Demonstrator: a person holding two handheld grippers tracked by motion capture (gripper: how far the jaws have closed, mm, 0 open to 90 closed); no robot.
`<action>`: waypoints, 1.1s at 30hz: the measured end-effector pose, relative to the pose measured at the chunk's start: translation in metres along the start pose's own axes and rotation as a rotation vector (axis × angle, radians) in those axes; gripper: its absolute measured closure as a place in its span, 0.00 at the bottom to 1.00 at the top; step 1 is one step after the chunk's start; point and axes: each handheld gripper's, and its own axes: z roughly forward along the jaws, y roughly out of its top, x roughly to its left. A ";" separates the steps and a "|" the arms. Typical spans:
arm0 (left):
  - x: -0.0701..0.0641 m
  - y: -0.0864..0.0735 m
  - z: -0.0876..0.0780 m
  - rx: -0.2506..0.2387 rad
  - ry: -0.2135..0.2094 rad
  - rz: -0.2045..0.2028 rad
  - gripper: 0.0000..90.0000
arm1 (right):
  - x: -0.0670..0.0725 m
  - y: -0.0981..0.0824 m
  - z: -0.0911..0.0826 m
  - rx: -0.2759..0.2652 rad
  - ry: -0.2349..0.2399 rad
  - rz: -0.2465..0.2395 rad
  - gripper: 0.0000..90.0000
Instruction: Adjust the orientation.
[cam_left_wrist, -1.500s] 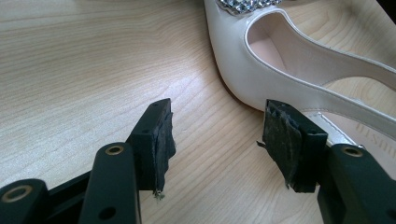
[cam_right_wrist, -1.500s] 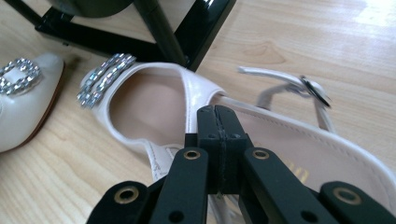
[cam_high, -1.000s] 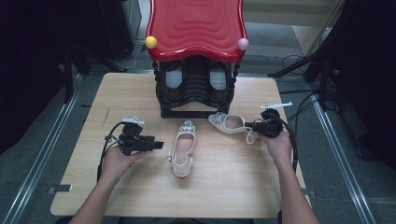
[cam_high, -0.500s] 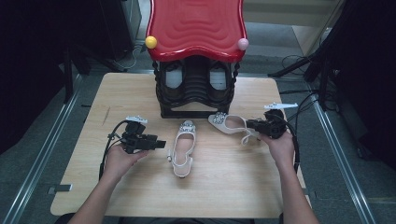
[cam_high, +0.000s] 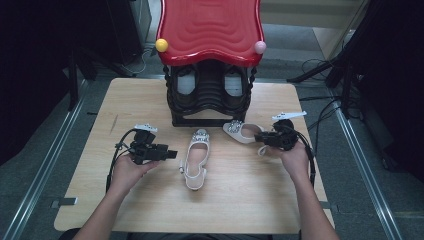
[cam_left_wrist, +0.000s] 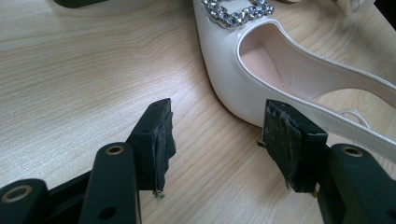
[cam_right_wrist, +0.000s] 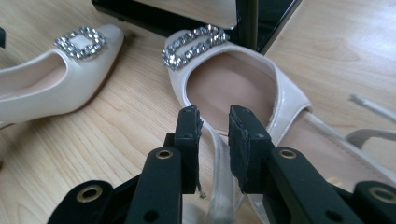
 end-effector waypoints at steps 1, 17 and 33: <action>0.000 0.000 0.000 0.001 0.000 0.001 0.48 | -0.001 0.000 0.002 0.006 0.000 -0.003 0.83; 0.001 -0.004 -0.003 0.003 0.010 -0.004 0.48 | -0.009 -0.001 0.027 0.053 0.081 -0.023 0.91; 0.001 -0.002 -0.004 -0.008 0.003 -0.006 0.48 | 0.022 0.007 0.000 0.011 0.064 -0.059 0.98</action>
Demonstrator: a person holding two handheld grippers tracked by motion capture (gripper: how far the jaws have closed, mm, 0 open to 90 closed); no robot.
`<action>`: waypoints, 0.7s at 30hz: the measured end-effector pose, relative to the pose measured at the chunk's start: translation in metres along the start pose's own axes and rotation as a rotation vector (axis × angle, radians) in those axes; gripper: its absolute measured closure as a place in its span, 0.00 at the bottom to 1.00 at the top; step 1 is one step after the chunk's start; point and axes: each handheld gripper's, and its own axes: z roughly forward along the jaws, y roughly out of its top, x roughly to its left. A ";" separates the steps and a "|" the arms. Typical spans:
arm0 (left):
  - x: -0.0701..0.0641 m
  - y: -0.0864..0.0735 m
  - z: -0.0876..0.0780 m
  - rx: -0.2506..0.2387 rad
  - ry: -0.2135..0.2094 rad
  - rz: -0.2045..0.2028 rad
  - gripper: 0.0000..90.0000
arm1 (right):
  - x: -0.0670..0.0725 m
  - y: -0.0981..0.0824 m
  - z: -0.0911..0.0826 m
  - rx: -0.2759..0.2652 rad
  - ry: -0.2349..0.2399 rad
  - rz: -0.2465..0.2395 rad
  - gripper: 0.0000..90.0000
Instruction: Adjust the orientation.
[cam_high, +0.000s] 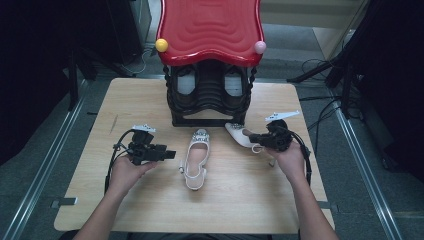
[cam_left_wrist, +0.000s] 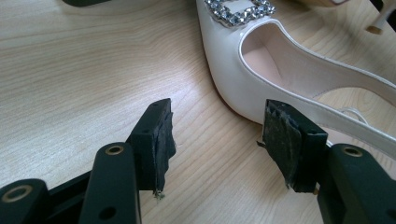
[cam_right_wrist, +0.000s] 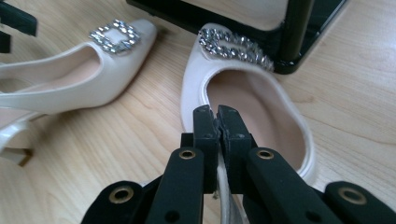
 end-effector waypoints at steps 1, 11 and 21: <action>0.000 0.000 0.000 -0.001 0.002 0.001 0.48 | 0.003 0.001 -0.001 -0.006 0.000 -0.001 0.98; -0.003 0.004 0.006 0.006 -0.006 0.016 0.48 | 0.036 0.004 0.006 -0.025 -0.078 -0.048 0.98; -0.004 0.008 0.009 0.007 -0.016 0.026 0.48 | 0.043 -0.012 0.017 0.004 0.001 0.084 0.98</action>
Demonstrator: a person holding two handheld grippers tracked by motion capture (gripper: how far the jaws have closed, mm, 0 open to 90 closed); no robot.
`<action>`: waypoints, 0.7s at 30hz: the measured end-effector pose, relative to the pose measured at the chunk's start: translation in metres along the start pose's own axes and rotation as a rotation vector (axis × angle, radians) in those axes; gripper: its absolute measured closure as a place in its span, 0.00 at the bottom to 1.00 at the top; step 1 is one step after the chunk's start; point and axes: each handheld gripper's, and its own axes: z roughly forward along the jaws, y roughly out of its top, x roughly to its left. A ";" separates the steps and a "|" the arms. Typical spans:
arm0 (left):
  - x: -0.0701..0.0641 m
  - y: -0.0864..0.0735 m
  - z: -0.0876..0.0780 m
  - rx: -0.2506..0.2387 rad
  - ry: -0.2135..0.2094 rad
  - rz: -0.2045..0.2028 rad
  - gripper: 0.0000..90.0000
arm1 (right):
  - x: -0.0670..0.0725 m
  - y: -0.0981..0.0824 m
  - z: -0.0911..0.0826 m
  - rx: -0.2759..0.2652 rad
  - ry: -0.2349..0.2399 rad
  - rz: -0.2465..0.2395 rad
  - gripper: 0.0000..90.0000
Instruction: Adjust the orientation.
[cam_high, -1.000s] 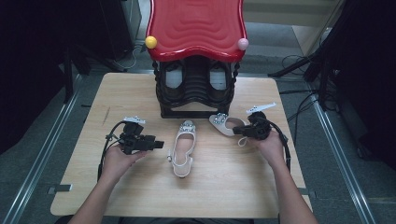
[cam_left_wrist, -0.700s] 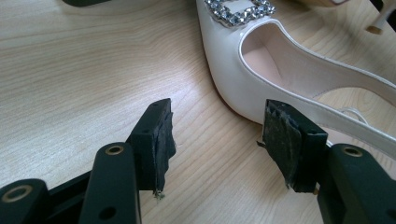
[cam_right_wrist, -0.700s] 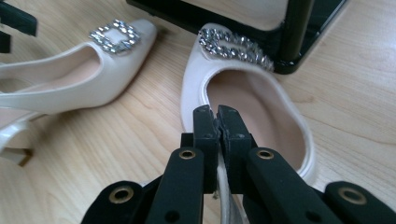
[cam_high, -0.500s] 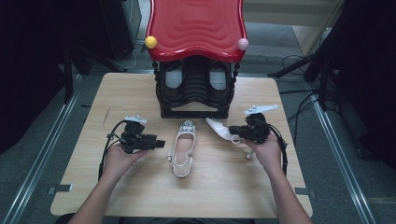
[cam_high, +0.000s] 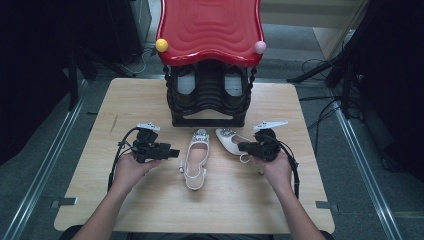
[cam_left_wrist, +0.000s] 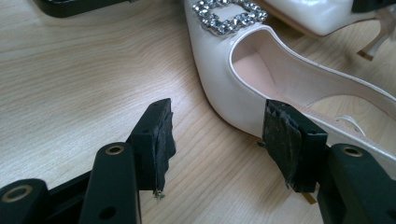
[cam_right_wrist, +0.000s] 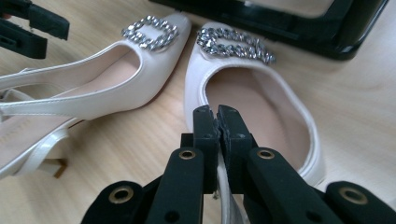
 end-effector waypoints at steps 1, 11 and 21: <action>-0.001 0.000 0.001 0.003 -0.002 -0.001 0.48 | 0.001 -0.001 0.001 0.000 0.002 0.009 0.98; -0.002 0.005 0.007 0.014 -0.009 0.015 0.48 | 0.017 -0.011 0.018 0.036 -0.025 0.032 0.97; -0.003 0.007 0.010 0.016 -0.016 0.021 0.48 | 0.027 -0.010 0.026 0.011 -0.022 0.018 0.89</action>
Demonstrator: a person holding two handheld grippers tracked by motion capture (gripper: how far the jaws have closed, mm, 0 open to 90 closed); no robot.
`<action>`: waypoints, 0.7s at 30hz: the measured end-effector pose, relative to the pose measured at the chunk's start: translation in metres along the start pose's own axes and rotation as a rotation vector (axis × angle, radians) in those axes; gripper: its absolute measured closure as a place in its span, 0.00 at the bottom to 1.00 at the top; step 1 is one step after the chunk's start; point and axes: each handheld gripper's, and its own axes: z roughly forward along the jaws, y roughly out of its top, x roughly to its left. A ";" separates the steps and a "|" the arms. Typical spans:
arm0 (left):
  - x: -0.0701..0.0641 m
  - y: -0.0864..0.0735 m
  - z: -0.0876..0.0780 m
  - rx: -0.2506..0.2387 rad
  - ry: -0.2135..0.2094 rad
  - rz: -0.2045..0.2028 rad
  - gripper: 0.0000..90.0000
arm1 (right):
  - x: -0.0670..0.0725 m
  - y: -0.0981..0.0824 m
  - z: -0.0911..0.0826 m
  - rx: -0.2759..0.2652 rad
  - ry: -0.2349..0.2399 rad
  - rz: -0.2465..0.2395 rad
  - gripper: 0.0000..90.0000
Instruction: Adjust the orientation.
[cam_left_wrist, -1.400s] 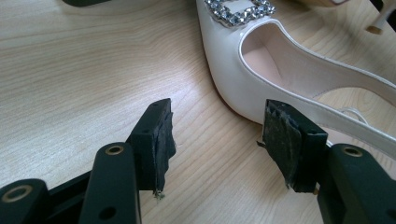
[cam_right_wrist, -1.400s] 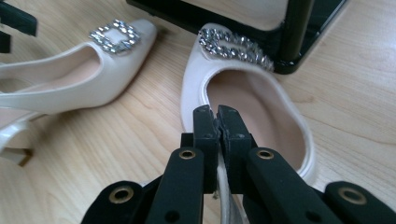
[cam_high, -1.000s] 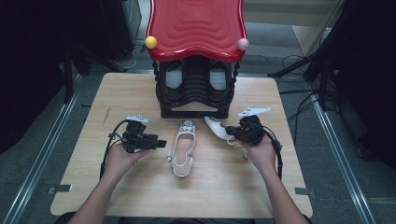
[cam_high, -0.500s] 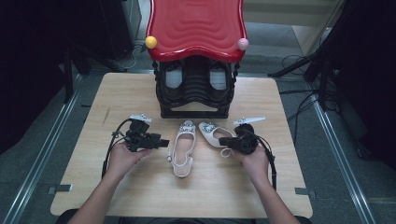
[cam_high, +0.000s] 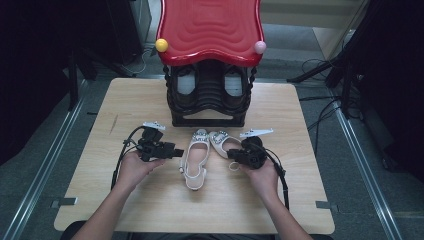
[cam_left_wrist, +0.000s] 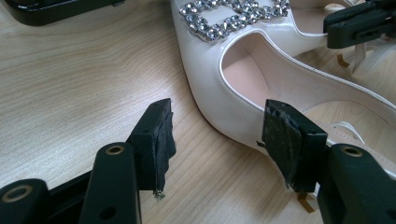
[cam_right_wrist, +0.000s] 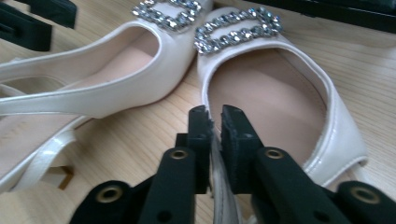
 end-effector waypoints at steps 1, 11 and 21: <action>0.000 0.000 0.000 -0.002 -0.001 0.000 0.48 | -0.001 0.000 -0.002 -0.010 0.014 -0.001 0.88; 0.000 0.000 -0.001 -0.007 0.002 0.000 0.48 | -0.016 0.005 -0.047 -0.110 0.057 -0.022 0.97; 0.001 0.000 -0.001 -0.008 0.004 -0.006 0.48 | -0.062 -0.003 -0.055 -0.070 -0.031 0.016 1.00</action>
